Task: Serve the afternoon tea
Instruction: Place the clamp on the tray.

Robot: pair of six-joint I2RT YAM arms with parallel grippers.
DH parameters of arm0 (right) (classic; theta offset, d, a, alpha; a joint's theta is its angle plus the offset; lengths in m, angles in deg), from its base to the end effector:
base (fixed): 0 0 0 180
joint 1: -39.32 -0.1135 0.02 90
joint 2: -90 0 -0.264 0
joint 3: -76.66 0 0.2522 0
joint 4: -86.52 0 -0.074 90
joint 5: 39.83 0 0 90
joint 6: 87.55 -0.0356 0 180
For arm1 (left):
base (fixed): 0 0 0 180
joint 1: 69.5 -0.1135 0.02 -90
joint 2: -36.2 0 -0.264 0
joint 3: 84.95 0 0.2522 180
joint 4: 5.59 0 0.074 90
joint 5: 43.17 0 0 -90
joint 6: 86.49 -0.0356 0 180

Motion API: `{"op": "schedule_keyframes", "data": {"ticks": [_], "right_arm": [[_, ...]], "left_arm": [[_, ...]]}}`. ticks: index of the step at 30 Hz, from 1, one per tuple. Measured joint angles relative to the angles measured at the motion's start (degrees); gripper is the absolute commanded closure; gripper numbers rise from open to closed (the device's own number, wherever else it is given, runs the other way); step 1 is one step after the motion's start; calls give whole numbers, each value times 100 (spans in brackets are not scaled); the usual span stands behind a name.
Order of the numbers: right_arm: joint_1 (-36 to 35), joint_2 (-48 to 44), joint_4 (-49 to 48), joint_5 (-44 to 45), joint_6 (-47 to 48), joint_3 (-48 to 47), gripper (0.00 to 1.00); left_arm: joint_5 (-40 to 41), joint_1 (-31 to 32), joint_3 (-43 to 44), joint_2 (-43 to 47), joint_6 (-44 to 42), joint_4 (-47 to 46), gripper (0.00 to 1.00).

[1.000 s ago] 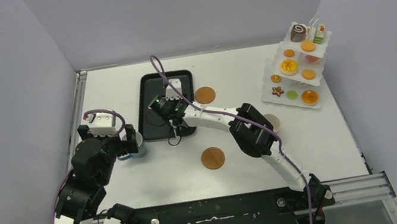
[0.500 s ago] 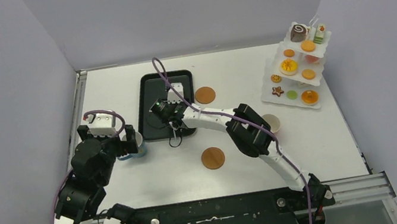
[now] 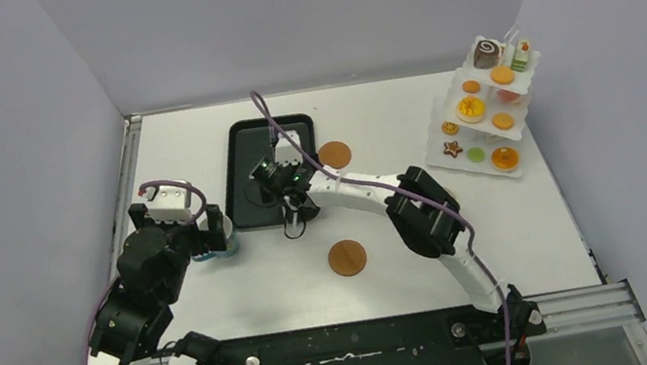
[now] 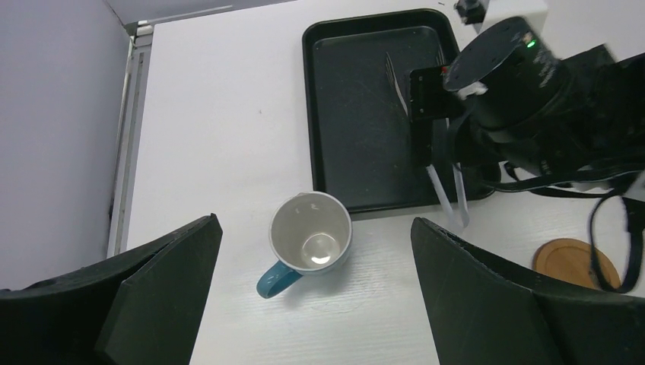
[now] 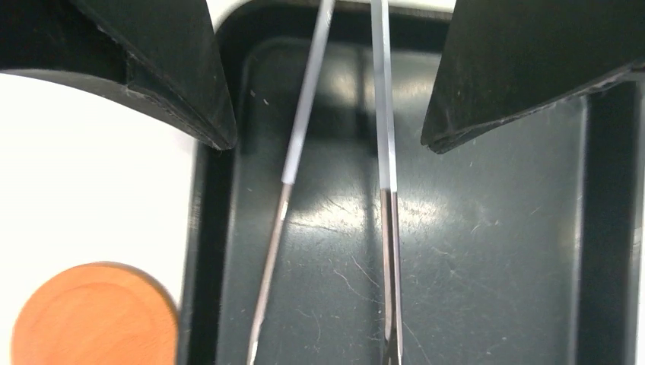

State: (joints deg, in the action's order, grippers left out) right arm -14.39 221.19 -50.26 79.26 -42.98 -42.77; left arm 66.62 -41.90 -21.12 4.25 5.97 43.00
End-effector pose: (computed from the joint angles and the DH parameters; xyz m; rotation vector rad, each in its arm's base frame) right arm 0.3105 0.3936 0.1747 0.0224 2.3748 0.1702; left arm 0.1058 -0.0417 0.3555 0.1665 1.8375 -0.0447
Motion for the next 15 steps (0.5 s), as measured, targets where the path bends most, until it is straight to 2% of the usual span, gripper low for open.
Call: {"op": "schedule_keyframes", "data": {"ticks": [9,15], "right_arm": [[-2,-2002,85,90,632,1049,0],[-2,-3139,772,407,710,1626,0]], "left_arm": [[129,155,-59,-37,-44,-28,5],[173,162,-61,-114,-111,-35,5]]}}
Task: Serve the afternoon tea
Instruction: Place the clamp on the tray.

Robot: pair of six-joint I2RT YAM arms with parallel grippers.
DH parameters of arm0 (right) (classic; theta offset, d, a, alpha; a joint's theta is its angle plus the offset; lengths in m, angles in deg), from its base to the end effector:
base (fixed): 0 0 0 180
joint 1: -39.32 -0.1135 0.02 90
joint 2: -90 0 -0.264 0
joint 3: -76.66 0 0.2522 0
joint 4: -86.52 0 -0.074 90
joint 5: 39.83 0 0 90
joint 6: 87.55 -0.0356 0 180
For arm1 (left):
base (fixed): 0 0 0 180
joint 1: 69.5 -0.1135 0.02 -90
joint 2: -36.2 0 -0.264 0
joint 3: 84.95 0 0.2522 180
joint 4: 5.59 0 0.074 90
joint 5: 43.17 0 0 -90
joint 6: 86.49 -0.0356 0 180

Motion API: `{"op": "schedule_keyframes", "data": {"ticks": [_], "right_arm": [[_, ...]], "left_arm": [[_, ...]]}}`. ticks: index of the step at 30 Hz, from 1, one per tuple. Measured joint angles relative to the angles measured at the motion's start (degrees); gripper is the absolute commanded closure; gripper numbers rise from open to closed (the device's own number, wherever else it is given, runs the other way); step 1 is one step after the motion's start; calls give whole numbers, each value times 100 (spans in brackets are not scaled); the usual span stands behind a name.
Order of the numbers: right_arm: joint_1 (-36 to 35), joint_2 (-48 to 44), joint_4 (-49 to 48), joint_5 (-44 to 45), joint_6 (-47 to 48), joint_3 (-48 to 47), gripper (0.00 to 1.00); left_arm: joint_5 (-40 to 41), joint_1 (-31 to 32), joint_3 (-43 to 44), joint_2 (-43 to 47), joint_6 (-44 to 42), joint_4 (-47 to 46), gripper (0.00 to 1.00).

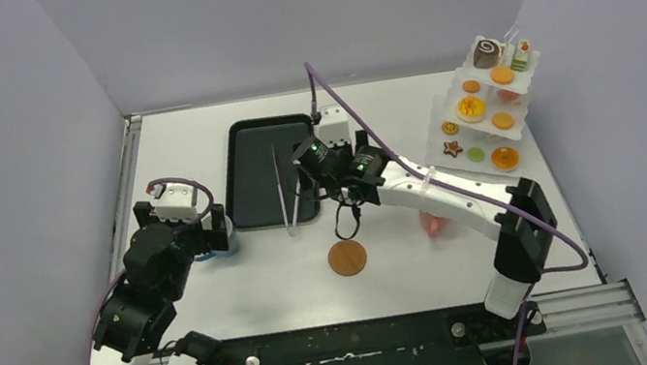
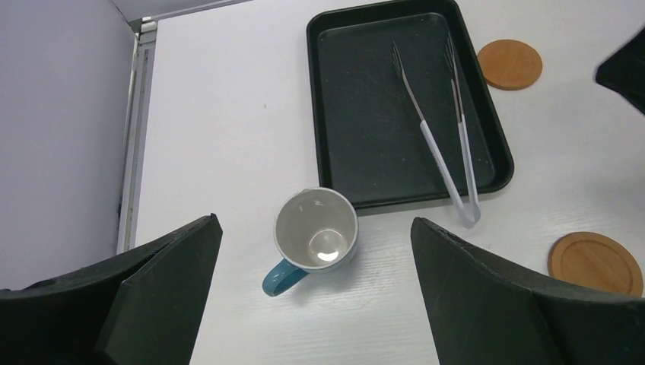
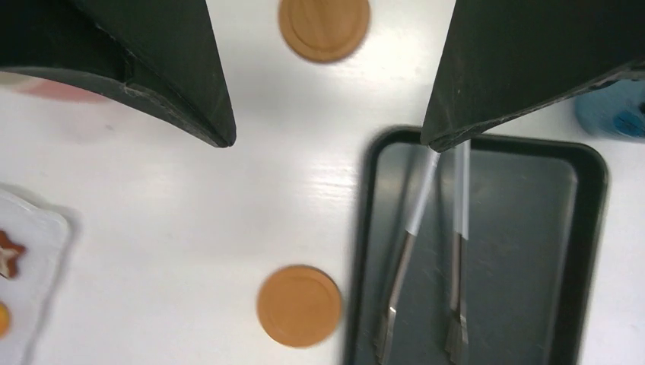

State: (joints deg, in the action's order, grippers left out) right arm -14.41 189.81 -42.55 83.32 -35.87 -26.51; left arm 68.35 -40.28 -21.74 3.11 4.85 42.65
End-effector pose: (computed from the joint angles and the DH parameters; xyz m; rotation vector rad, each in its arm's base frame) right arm 0.2445 0.3003 0.3118 -0.0436 2.2415 0.1619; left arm 0.1100 -0.0466 0.3509 0.1980 1.8538 -0.0143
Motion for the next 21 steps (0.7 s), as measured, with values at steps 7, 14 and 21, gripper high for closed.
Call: {"op": "schedule_keyframes", "data": {"ticks": [7,14,21], "right_arm": [[2,-1445,1091,197,-664,1257,0],[0,-2800,2024,199,-1714,2210,7],[0,-3362,2721,326,-2481,2813,40]], "left_arm": [[39,0,-24,-61,-42,0,4],[37,0,-24,-118,-52,0,3],[-92,0,-24,-326,-48,2,3]]}}
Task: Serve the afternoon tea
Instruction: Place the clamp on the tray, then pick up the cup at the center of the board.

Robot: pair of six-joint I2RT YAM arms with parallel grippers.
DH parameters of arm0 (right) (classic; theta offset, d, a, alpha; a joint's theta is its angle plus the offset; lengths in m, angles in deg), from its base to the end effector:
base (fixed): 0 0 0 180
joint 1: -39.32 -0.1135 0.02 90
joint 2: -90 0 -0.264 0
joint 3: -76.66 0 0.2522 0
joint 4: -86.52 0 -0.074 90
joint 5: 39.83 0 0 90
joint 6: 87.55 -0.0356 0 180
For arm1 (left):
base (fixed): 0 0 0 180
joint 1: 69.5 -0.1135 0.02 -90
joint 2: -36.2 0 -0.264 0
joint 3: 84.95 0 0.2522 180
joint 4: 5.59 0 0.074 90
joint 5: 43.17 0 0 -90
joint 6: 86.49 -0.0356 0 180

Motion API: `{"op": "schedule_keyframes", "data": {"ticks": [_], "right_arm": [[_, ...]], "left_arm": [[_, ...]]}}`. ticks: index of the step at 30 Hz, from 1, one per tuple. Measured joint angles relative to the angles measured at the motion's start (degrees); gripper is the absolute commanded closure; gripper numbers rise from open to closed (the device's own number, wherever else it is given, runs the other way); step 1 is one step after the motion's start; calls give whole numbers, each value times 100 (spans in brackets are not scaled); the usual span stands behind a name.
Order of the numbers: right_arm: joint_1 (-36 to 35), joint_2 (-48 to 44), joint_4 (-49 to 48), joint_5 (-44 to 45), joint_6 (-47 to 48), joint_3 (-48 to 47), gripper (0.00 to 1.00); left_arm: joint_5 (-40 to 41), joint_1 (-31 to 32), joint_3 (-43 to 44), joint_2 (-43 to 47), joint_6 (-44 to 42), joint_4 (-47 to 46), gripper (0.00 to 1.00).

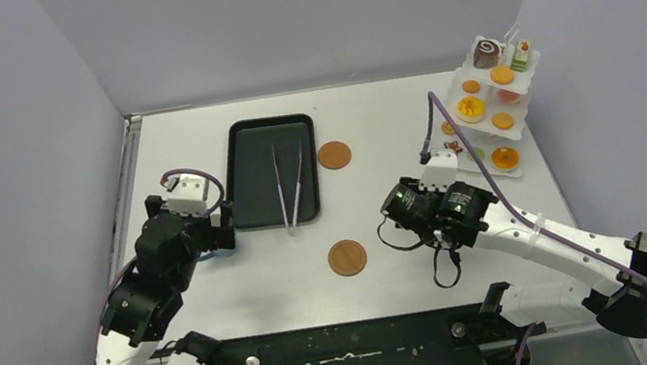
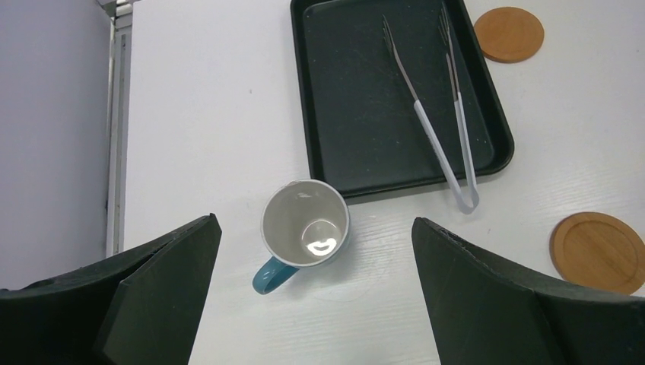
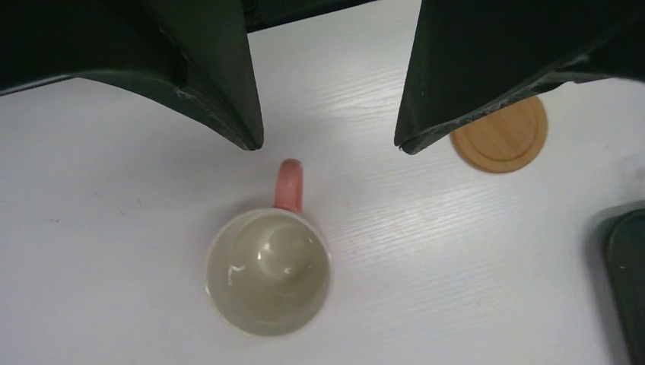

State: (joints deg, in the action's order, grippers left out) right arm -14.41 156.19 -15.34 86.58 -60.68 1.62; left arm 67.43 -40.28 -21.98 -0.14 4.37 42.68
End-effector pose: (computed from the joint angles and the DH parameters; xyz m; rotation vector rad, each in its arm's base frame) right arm 0.1347 0.1479 0.2978 0.3431 2.3991 -0.0399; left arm 0.1218 -0.0538 0.3434 0.2392 1.9083 -0.0014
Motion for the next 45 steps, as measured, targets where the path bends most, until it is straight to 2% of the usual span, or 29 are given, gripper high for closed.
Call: {"op": "schedule_keyframes", "data": {"ticks": [3,9,17,32,45], "right_arm": [[2,-435,48,109,-105,505,49],[101,-981,-149,125,-37,1270,50],[1023,-605,-1067,-321,640,1742,51],[1322,544,-2212,-501,1137,1947,54],[1482,710,-2758,-643,1451,2256,77]], "left_arm": [[-170,0,0,-66,4,2,3],[-361,11,0,7,20,2,3],[-446,11,0,166,42,-4,3],[-695,13,0,101,48,-13,3],[-739,33,0,92,50,-50,3]]}}
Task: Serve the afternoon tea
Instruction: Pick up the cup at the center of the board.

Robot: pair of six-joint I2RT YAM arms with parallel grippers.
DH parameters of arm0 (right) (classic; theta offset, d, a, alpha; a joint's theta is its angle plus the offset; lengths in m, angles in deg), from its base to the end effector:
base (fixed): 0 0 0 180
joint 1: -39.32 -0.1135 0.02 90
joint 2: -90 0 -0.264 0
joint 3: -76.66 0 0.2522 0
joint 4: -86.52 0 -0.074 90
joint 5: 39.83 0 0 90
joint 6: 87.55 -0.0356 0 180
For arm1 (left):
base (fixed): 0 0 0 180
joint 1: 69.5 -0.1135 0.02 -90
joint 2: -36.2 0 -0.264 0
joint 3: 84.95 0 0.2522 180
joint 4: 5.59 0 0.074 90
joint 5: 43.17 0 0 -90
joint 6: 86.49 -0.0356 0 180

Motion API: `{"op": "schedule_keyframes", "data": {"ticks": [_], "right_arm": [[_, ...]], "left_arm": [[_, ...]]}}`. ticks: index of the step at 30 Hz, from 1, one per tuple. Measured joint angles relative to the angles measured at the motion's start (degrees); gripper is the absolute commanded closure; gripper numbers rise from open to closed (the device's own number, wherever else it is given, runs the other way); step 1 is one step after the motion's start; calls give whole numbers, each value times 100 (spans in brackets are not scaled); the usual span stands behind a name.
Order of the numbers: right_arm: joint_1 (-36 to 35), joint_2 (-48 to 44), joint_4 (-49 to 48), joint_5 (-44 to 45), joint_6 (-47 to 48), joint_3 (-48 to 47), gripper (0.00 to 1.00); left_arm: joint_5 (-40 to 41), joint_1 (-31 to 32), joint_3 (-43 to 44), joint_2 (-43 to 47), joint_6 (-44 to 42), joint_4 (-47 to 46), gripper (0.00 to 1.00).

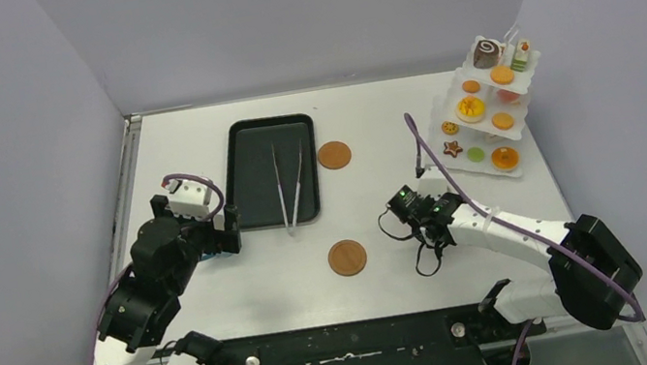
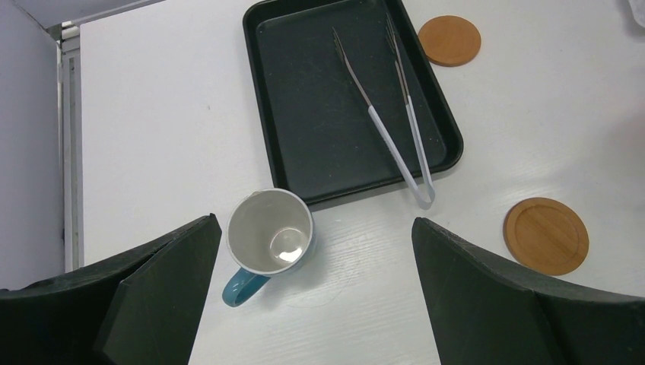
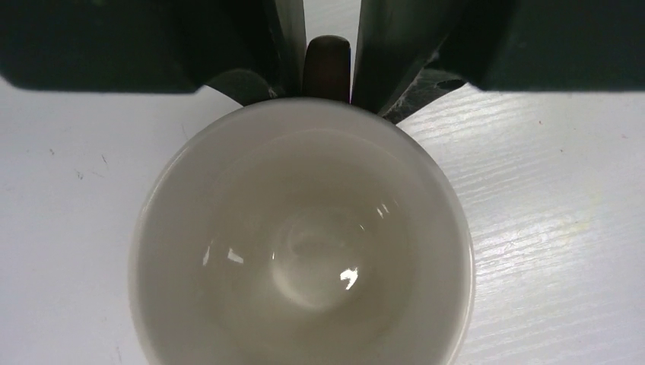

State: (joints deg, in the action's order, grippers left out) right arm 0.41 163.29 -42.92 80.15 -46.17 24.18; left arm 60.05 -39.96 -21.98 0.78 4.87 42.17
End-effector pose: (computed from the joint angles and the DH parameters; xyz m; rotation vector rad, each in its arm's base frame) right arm 0.1772 0.1202 0.1774 0.3266 2.5251 -0.2033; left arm 0.1175 -0.0572 0.3456 0.3153 1.8902 -0.1416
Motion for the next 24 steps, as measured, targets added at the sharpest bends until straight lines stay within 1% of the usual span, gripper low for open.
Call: {"op": "schedule_keyframes", "data": {"ticks": [5,7,8,9,15,19,24], "right_arm": [[0,0,-98,-2,155,0,85],[0,0,-144,0,201,0,92],[0,-2,-164,-4,240,0,99],[0,-2,-168,-9,289,0,100],[15,-160,-186,-208,632,0,100],[22,-459,-212,-442,885,0,100],[22,-765,-535,-765,1178,-2,100]], "left_arm": [[0,0,0,-13,0,0,3],[0,0,0,-13,-2,0,3],[0,-2,0,-13,-2,0,3],[0,0,0,-15,-2,0,3],[0,0,0,-15,-2,0,3],[0,-2,0,-15,-2,0,3],[0,-2,0,-15,-2,-2,3]]}}
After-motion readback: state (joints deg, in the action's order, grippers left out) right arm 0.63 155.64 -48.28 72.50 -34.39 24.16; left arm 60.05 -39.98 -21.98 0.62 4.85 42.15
